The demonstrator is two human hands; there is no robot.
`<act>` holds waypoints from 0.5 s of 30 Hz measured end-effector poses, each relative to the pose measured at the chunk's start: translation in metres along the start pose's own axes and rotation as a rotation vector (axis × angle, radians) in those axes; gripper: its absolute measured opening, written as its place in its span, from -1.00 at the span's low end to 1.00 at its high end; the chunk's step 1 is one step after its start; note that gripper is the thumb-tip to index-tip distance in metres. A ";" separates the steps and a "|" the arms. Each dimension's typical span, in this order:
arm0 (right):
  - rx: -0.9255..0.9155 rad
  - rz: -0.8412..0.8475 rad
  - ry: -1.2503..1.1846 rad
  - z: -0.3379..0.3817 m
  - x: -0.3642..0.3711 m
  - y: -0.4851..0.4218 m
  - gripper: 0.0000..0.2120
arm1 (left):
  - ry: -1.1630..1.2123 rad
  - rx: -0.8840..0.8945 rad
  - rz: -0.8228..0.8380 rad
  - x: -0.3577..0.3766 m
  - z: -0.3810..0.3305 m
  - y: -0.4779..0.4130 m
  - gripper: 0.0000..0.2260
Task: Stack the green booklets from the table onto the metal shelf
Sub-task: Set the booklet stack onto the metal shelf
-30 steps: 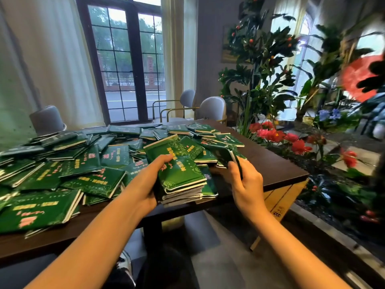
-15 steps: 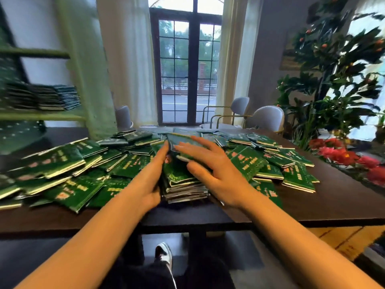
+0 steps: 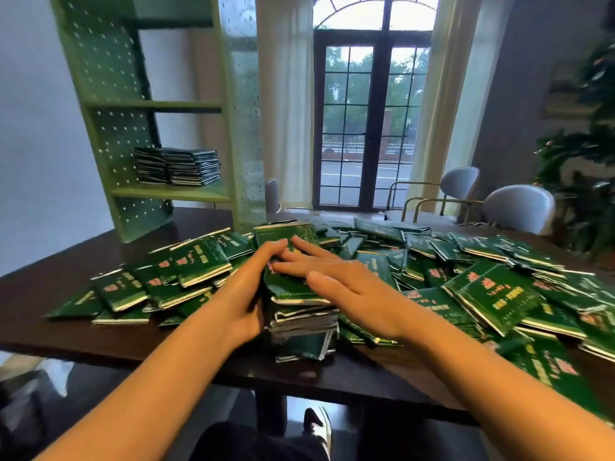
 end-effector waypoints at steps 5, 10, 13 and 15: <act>0.003 -0.073 -0.256 0.007 -0.003 -0.033 -0.56 | 0.033 0.027 -0.073 -0.028 -0.014 0.005 -0.64; -0.009 -0.222 -0.397 0.004 0.006 -0.070 -0.67 | 0.074 0.060 -0.171 -0.063 -0.032 0.006 -0.63; 0.054 -0.345 -0.526 -0.002 0.010 -0.094 -0.67 | 0.072 0.084 -0.253 -0.087 -0.044 0.009 -0.69; 0.122 -0.398 -0.519 -0.008 0.012 -0.107 -0.67 | 0.066 0.115 -0.300 -0.103 -0.053 0.011 -0.78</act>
Point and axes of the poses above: each hand's wrist, its own y-axis away from the middle knuckle, its own x-axis out of the palm, z = x × y, the point moved 8 cm from there along -y, towards the middle knuckle, and after that the axes turned 1 degree about x, right-handed, at the moved point
